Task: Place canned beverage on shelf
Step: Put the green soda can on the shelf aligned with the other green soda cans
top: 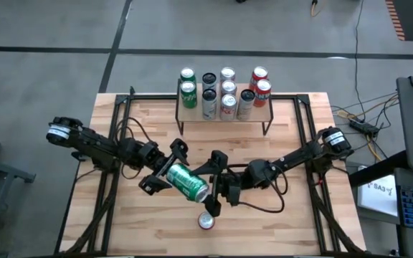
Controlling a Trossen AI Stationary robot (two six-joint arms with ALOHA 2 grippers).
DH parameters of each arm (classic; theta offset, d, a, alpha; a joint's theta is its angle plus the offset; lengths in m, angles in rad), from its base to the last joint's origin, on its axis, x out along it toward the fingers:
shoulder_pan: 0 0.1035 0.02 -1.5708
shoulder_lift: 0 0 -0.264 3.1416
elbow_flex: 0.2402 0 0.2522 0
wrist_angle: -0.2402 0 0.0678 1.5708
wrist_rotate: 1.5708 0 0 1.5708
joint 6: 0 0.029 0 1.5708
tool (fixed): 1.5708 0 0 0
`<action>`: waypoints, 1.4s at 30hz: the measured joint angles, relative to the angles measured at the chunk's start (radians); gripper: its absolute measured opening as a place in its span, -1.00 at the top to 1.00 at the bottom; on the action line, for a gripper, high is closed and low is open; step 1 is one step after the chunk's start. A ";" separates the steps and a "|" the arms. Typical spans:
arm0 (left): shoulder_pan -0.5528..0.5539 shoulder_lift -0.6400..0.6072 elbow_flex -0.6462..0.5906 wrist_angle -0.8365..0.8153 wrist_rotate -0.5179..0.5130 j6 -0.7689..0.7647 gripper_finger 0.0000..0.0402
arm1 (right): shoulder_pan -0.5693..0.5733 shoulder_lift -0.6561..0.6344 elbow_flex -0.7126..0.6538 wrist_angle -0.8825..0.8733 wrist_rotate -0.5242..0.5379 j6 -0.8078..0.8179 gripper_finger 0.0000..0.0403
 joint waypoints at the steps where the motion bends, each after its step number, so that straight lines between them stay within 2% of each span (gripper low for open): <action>1: 0.006 -0.003 -0.005 -0.001 0.000 -0.007 -0.74 | 0.000 0.000 0.000 -0.001 0.001 0.003 -0.61; 9: 0.040 -0.016 -0.034 -0.007 0.001 -0.049 -0.72 | 0.002 -0.037 0.001 -0.059 0.049 0.026 -0.61; 15: 0.040 -0.018 -0.036 -0.015 -0.008 -0.058 -0.45 | -0.010 -0.035 0.000 -0.079 0.044 0.026 -0.61; 30: 0.040 -0.019 -0.036 -0.018 -0.026 -0.082 -0.44 | -0.031 -0.030 0.001 -0.082 -0.006 -0.013 -0.67; 38: 0.042 -0.015 -0.038 -0.035 -0.084 -0.075 -0.43 | -0.042 -0.027 0.017 -0.109 -0.012 -0.019 -0.70; 42: 0.041 -0.015 -0.038 -0.033 -0.081 -0.073 -0.43 | -0.042 -0.027 0.018 -0.115 -0.010 -0.023 -0.54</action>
